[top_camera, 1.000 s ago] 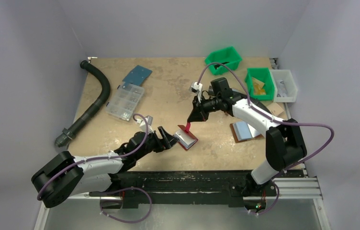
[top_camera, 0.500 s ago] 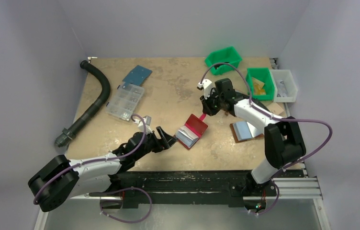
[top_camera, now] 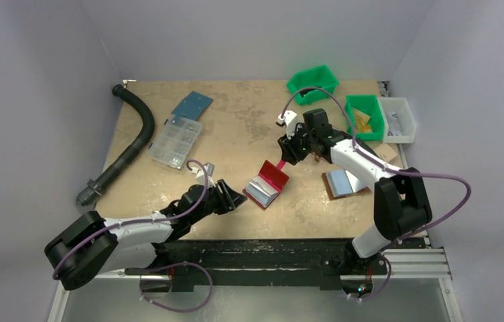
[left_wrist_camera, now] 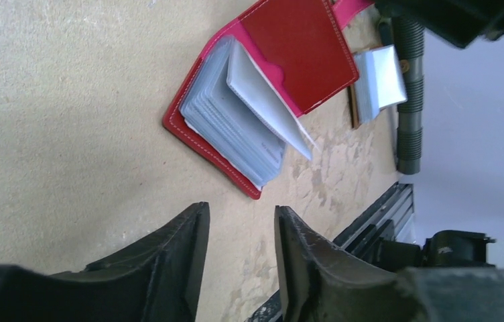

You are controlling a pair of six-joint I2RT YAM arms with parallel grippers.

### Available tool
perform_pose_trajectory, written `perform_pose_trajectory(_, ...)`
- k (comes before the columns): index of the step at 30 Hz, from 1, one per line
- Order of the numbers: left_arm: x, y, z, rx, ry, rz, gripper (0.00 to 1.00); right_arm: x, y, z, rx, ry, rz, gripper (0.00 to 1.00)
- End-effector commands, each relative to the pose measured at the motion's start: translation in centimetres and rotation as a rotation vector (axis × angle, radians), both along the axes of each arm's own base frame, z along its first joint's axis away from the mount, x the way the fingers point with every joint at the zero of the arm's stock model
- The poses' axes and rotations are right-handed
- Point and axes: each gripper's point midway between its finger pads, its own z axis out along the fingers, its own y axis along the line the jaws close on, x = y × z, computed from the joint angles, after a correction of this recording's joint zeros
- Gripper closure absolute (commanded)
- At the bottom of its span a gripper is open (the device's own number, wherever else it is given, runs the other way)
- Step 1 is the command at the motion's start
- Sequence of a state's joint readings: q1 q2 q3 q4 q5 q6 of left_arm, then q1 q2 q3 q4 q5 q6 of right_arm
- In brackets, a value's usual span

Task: Take the credit cards out of the card holder
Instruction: Open the card holder at the center of the board.

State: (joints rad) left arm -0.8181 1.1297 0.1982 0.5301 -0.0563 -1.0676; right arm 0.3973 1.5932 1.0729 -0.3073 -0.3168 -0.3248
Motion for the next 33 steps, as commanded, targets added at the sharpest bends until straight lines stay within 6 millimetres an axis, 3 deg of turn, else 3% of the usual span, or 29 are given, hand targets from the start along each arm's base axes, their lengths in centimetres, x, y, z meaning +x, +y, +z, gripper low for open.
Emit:
perform_pose_trajectory(1, 0.6, -1.5, 1.4, -0.066, -0.031, -0.033, 0.68, -2.5, 3.0, 4.0, 0.161, -0.027, 0.196, 0.50)
perform_pose_trajectory(4, 0.9, -2.6, 1.4, -0.062, -0.027, -0.069, 0.84, -3.1, 3.6, 4.0, 0.191, -0.002, 0.227, 0.51)
perform_pose_trajectory(8, 1.8, -4.5, 1.4, -0.049, -0.025, -0.116, 0.92, -3.0, 3.5, 3.5, 0.181, 0.012, 0.220, 0.52)
perform_pose_trajectory(18, 3.4, -8.2, -0.3, -0.047, 0.018, -0.191, 0.92, -3.5, 3.8, 4.0, 0.203, 0.020, 0.246, 0.53)
perform_pose_trajectory(23, 4.4, -9.5, 0.0, -0.059, 0.013, -0.205, 0.91, -4.0, 4.0, 4.8, 0.218, 0.004, 0.272, 0.52)
perform_pose_trajectory(27, 5.3, -10.3, 1.1, -0.067, -0.015, -0.204, 0.90, -4.4, 4.0, 5.5, 0.223, -0.017, 0.306, 0.49)
perform_pose_trajectory(33, 6.4, -10.9, 0.3, -0.037, -0.003, -0.197, 0.88, -6.1, 4.4, 6.8, 0.251, -0.053, 0.411, 0.41)
